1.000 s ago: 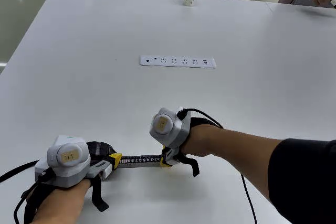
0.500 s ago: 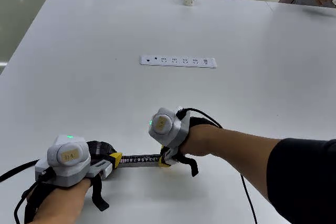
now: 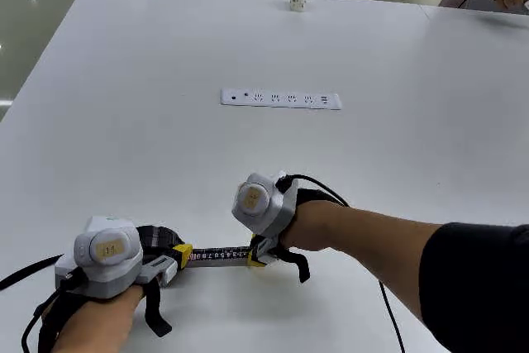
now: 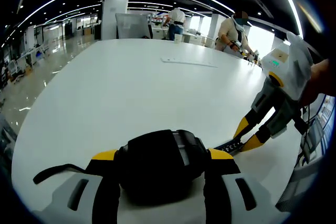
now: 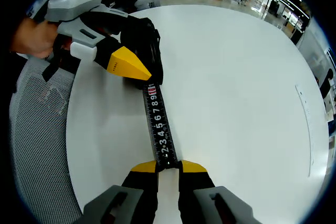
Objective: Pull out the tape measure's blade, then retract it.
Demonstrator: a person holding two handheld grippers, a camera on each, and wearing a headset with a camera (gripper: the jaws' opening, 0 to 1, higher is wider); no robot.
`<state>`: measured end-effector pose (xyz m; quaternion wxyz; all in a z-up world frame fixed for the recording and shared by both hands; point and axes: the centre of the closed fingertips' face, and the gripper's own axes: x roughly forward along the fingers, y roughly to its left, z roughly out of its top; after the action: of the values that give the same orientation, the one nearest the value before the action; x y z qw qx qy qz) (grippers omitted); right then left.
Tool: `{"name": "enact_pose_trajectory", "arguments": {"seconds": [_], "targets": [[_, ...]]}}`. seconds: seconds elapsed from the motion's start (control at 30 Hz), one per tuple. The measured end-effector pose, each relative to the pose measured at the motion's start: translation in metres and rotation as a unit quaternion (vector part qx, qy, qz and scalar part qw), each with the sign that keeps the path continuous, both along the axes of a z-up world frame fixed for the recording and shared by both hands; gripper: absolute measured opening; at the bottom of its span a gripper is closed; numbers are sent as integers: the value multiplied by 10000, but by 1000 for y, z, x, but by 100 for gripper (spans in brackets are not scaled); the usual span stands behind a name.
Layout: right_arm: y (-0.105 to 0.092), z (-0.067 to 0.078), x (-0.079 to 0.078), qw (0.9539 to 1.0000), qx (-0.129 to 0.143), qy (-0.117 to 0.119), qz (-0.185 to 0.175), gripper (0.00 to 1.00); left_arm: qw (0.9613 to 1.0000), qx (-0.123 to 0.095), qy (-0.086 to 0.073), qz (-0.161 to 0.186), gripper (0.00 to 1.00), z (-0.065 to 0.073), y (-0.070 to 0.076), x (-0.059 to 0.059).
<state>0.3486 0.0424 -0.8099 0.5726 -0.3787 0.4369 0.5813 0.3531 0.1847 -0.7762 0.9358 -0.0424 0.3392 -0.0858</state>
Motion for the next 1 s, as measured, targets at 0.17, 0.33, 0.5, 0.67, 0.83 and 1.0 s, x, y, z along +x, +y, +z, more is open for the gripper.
{"name": "enact_pose_trajectory", "arguments": {"seconds": [0.17,0.33,0.5,0.67,0.83,1.0], "targets": [[2,0,-1,10000,10,-1,26,10,10000,-2,6,-1,60,0,0,0],[3,1,-1,10000,12,-14,-14,10,10000,-2,23,-13,60,-1,0,-1],[4,1,-1,10000,20,-8,-7,10,10000,-6,13,-12,60,-1,0,-1],[6,1,-1,10000,13,13,6,10,10000,-7,8,-14,60,-1,0,-1],[7,1,-1,10000,42,36,-22,10,10000,-10,29,-5,60,-1,0,-1],[9,0,-1,10000,46,4,22,10,10000,-37,2,-21,60,-1,-1,-1]]}}
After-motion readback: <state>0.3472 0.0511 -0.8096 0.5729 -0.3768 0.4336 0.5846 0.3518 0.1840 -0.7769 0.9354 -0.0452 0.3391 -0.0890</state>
